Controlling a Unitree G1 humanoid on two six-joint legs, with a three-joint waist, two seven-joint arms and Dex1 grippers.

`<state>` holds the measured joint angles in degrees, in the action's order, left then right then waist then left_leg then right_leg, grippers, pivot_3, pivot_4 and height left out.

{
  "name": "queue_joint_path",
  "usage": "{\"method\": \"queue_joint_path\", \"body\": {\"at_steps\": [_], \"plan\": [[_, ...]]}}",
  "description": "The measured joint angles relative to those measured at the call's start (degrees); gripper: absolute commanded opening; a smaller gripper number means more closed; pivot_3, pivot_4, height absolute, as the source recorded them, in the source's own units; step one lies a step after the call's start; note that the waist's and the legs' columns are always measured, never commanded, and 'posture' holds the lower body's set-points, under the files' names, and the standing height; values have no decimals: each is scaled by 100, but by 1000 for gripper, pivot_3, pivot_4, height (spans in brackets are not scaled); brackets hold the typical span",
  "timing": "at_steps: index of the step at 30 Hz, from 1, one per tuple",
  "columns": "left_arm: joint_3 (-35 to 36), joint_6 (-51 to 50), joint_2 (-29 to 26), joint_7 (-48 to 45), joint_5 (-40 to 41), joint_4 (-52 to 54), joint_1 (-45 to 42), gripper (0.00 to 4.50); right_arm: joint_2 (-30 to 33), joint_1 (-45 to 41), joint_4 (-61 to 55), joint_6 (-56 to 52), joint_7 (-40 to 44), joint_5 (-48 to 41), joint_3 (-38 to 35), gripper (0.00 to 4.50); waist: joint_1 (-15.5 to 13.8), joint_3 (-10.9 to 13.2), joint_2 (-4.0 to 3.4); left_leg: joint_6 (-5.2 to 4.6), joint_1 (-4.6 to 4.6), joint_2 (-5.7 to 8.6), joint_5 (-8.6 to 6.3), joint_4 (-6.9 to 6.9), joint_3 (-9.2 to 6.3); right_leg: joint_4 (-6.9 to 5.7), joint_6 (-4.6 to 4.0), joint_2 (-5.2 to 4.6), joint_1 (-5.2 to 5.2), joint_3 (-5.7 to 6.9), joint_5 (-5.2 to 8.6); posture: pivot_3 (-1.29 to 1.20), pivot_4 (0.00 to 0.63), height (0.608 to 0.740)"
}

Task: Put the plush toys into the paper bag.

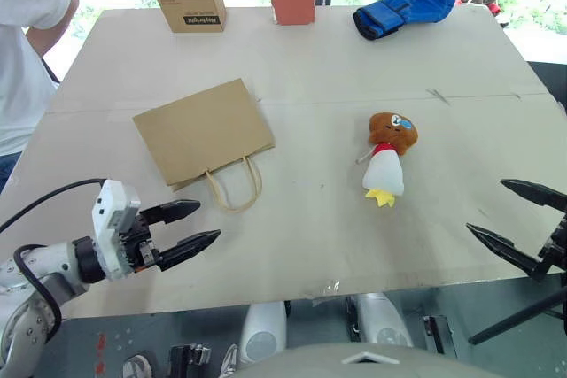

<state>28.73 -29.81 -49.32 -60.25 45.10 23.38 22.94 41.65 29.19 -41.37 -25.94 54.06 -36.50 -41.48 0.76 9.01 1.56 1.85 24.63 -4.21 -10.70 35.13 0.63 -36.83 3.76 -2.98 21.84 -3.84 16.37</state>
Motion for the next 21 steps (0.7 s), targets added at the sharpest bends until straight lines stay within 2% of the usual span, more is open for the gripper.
{"method": "queue_joint_path", "body": {"at_steps": [1,2,3,6,10,15,21], "plan": [[-1,3,0,-2,-3,-1,-3,4459,-1,-2,0,2,-2,1,0,4500,-2,-1,1,-17,0,-1,6,0,-1,0,0,4,0,2,0,0,150,740],[-260,514,33,-54,-467,-308,-470,4459,-109,-122,-44,56,-149,62,193,4500,-27,-6,1,-22,-6,-2,4,-5,-7,-3,0,15,-2,6,0,0,150,740],[-272,561,37,-52,-503,-344,-530,4459,-123,-155,-49,59,-163,63,241,4500,-30,-7,2,-22,-5,-2,4,-5,-8,-5,0,17,-2,8,0,0,150,740],[-906,2112,33,-138,-1713,-1255,-1742,4459,-320,-625,-385,177,-496,229,1181,4500,-88,-10,-4,-21,6,-8,6,-10,-33,-20,-1,40,17,14,0,0,150,740],[-1358,3459,-20,-613,-2480,-2159,-2228,4459,-436,-684,-674,259,-746,467,1951,4500,-33,-16,1,-34,13,-6,-4,-13,-23,-10,6,41,12,3,1,0,150,740],[-1635,4398,-124,-1016,-2833,-2827,-2696,4459,-521,-663,-760,330,-965,608,2298,4500,-16,-15,8,-35,9,-8,-3,-6,-27,-26,24,42,10,8,-4,0,150,740],[-1823,4838,-265,-1606,-2852,-3353,-2970,4459,-578,-574,-779,385,-1093,625,2333,4500,-11,-15,9,-35,-3,-8,-2,19,-26,-55,11,41,-1,5,4,0,150,740]]}}
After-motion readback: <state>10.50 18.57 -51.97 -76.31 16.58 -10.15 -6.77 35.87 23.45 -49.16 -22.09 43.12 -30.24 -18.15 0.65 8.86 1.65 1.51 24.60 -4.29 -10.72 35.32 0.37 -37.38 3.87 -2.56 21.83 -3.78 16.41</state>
